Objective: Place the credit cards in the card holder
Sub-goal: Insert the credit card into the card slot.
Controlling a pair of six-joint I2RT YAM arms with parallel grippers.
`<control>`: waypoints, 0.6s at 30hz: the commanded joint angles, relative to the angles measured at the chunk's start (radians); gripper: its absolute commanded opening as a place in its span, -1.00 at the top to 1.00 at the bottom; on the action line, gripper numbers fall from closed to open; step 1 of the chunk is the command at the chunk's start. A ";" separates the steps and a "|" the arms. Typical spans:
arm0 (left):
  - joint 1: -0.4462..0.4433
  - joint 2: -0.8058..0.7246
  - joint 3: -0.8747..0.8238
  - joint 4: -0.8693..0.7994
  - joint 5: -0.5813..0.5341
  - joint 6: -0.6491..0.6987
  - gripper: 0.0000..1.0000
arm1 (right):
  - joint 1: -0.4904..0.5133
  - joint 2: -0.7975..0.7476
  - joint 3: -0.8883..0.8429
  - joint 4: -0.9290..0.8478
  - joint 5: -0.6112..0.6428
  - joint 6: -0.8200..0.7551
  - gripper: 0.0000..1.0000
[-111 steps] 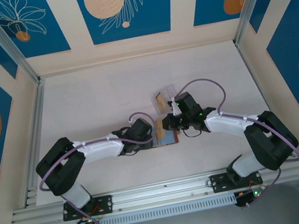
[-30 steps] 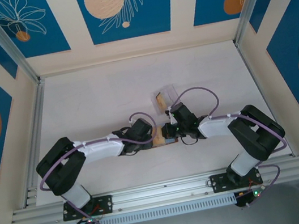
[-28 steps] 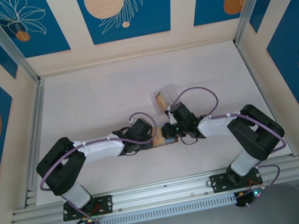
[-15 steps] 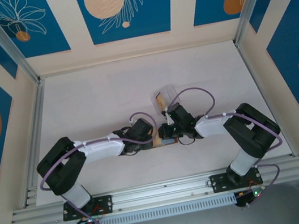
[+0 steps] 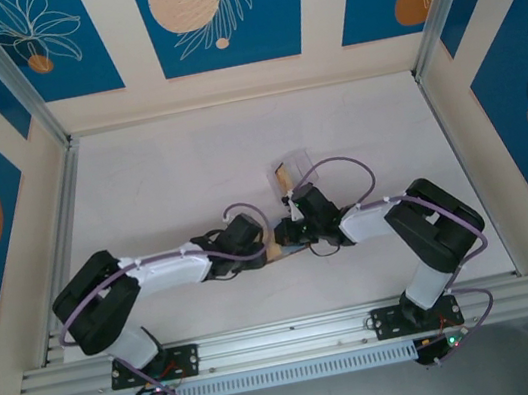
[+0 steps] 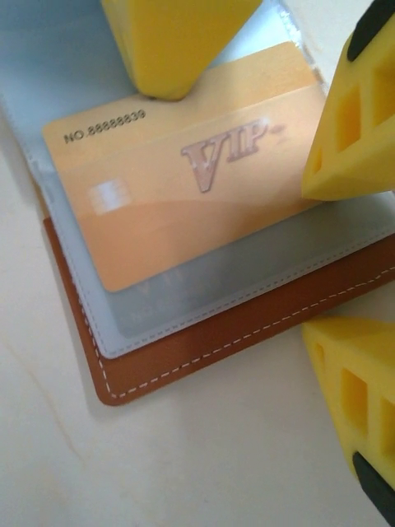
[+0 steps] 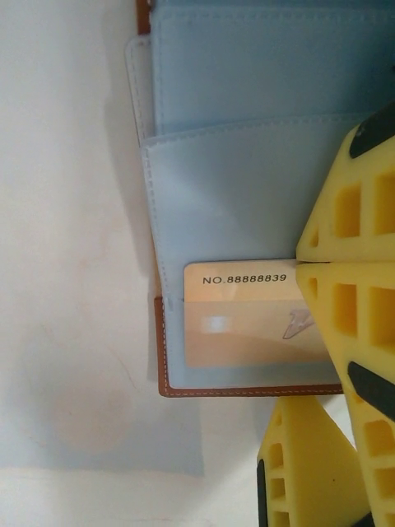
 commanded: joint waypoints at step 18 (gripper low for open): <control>0.097 -0.044 -0.056 -0.011 0.079 0.035 0.67 | 0.008 0.036 0.011 -0.125 -0.045 -0.032 1.00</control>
